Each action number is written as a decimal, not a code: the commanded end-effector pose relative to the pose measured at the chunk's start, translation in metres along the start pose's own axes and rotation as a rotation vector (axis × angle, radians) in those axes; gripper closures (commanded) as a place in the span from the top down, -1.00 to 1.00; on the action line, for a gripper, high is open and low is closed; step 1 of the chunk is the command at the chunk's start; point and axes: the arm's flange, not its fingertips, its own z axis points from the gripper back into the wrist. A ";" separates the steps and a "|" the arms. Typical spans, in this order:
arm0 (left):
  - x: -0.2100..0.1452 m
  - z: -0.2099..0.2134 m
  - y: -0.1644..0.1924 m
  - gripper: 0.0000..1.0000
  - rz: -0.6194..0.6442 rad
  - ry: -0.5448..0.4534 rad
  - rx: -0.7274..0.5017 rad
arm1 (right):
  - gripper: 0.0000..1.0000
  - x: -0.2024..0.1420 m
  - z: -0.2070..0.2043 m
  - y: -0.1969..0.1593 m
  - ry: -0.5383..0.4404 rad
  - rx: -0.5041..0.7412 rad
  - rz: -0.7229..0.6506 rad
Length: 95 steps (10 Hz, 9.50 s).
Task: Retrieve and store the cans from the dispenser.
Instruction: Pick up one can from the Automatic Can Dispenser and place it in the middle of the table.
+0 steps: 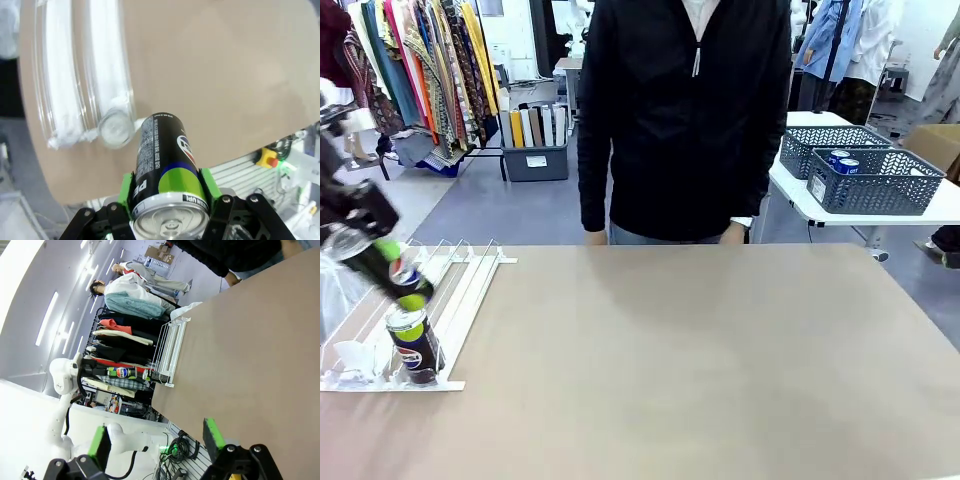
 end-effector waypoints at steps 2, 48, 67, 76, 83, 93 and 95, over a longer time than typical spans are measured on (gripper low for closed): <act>0.089 -0.027 -0.140 -1.00 -0.292 0.029 0.003 | 1.00 0.004 -0.002 0.004 -0.021 0.025 0.014; -0.027 -0.059 0.189 1.00 0.016 0.065 -0.787 | 1.00 0.004 -0.002 0.004 -0.021 0.025 0.014; 0.016 -0.137 0.052 1.00 0.262 0.156 0.249 | 1.00 0.004 -0.002 0.004 -0.021 0.025 0.014; 0.017 -0.172 0.062 1.00 0.275 0.209 0.241 | 1.00 0.004 -0.002 0.004 -0.021 0.025 0.014; 0.017 -0.170 0.065 -1.00 0.284 0.189 0.235 | 1.00 0.004 -0.002 0.004 -0.021 0.025 0.014; -0.036 0.023 0.059 -1.00 0.157 -0.069 -0.037 | 1.00 0.004 -0.002 0.004 -0.021 0.025 0.014; -0.026 0.028 0.038 -1.00 0.145 -0.076 0.045 | 1.00 0.004 -0.002 0.004 -0.021 0.025 0.014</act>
